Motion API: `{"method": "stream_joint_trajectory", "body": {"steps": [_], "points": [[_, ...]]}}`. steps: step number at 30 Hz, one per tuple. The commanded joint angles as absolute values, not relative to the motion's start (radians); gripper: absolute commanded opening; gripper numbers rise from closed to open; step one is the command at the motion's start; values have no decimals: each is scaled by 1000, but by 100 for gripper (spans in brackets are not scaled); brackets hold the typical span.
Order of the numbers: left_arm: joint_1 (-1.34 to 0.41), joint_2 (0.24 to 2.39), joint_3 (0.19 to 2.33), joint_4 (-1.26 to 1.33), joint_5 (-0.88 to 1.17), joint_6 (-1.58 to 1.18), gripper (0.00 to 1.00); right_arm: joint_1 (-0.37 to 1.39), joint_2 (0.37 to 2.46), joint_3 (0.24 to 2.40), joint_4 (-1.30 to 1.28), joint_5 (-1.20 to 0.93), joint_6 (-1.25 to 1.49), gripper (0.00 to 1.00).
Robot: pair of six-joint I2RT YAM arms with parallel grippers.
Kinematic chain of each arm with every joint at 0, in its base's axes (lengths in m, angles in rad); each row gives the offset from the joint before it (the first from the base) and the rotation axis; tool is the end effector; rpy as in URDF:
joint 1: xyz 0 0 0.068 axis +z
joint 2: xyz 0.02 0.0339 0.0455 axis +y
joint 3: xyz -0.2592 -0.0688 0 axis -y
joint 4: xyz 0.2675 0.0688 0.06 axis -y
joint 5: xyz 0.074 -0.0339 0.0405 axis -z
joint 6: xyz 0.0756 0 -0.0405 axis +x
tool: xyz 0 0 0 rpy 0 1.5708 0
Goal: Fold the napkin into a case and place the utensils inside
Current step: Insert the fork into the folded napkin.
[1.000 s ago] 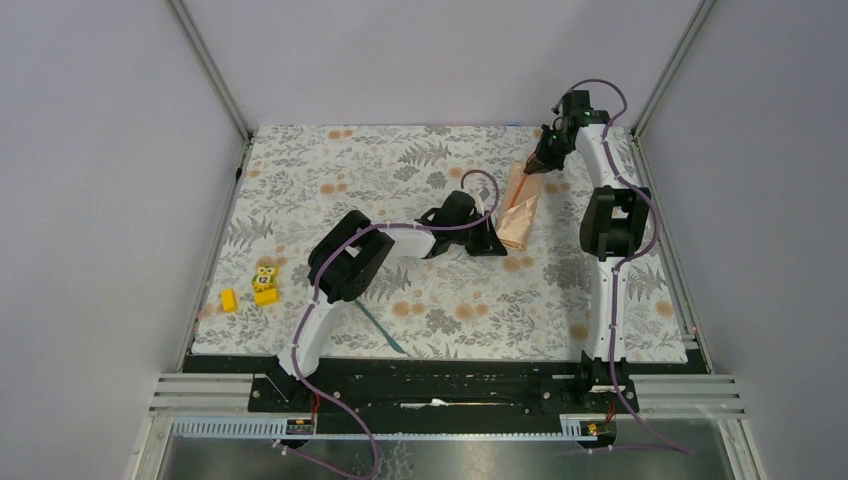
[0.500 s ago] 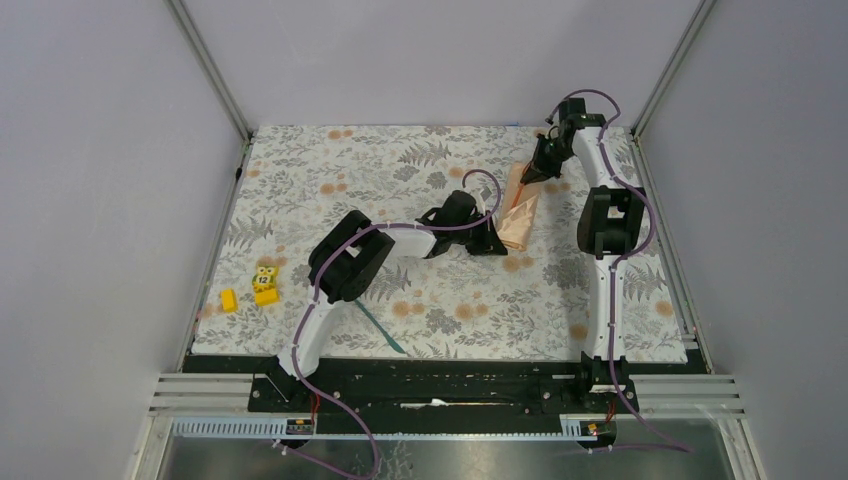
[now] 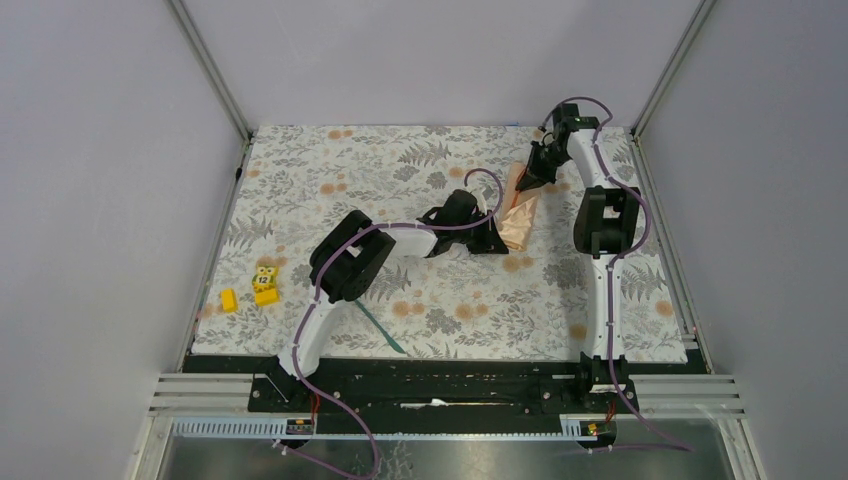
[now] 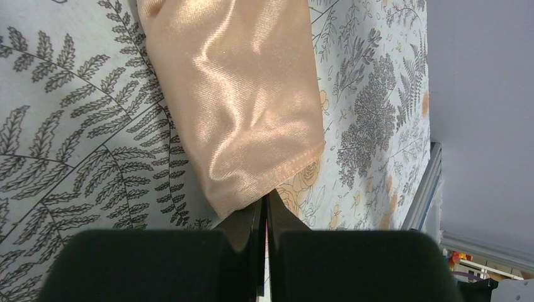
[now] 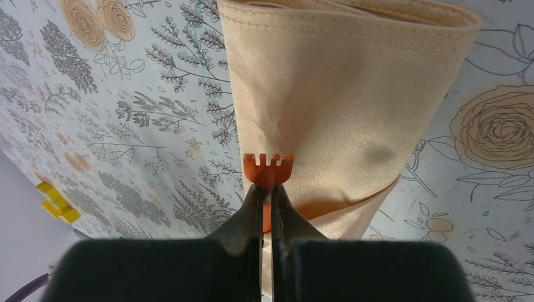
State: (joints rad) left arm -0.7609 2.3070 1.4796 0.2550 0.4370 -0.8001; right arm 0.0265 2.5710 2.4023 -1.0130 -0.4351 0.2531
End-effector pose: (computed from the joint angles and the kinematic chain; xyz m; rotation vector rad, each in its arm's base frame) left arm 0.3683 -0.3949 0.0721 0.2433 2.4035 -1.2985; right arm 0.5650 0.0469 0.1358 0.1913 2.7369 0.6752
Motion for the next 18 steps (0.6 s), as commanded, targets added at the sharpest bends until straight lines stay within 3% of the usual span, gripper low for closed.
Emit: {"method": "stream_joint_trajectory", "body": {"steps": [1,18], "points": [[-759,2335,1494,207,380,-751,1,41,2582,2440,-1064,-481,233,1],[-759,2324,1477,218,374,-752,1,55,2608,2433,-1079,-468,223,5]]}}
